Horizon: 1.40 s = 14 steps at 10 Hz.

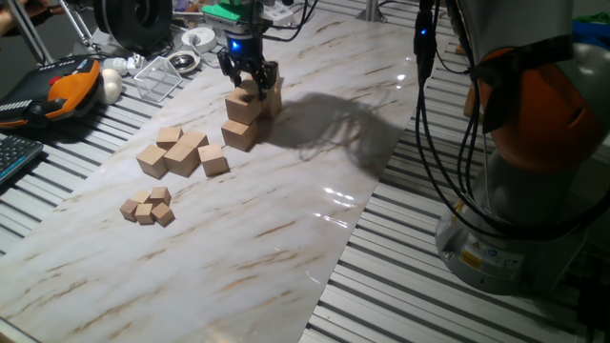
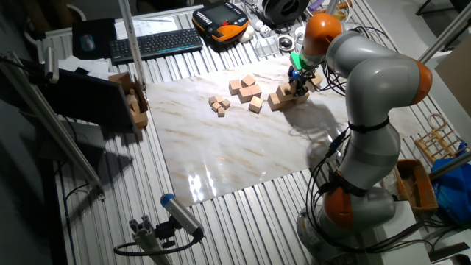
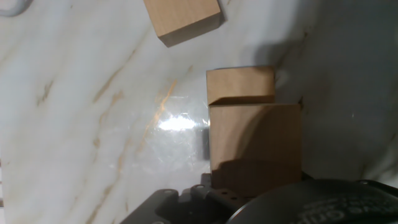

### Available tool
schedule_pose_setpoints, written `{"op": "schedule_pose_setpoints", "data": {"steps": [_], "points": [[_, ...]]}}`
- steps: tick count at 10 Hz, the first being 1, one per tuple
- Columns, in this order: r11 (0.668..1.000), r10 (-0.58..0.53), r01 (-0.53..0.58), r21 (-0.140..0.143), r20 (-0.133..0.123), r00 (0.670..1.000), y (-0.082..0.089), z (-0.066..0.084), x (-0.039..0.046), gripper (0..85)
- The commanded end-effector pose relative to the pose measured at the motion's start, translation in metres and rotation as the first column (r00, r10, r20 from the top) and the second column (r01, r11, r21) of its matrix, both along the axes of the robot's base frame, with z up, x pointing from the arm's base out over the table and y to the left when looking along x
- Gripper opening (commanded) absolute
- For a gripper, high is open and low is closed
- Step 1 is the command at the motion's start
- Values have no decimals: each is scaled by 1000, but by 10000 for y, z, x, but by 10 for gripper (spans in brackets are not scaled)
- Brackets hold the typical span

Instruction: Stack the blocks into a pyramid shape

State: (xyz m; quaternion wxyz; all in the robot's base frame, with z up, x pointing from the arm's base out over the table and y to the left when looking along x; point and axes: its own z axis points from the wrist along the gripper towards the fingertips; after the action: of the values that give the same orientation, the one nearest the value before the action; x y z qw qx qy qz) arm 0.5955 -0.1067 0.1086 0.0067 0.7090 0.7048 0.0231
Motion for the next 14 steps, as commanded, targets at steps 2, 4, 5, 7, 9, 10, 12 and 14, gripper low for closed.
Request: {"op": "schedule_pose_setpoints", "data": {"steps": [2, 4, 5, 7, 9, 10, 12, 14], "points": [[1000, 0, 0, 0, -2, 1000, 1, -3, 0, 0], [1000, 3, -3, 2, -5, 1000, 3, -8, 0, 0], [1000, 3, -3, 3, -5, 1000, 3, -8, 0, 0], [1000, 6, -6, 3, -6, 1000, 2, -9, 0, 0], [1000, 9, -9, 3, -8, 1000, 1, -9, 0, 0], [1000, 9, -9, 3, -8, 1000, 2, -10, -1, 0], [1000, 11, -11, 4, -8, 1000, 1, -13, -2, 0], [1000, 14, -14, 4, -6, 1000, 2, -13, -2, 0]]}}
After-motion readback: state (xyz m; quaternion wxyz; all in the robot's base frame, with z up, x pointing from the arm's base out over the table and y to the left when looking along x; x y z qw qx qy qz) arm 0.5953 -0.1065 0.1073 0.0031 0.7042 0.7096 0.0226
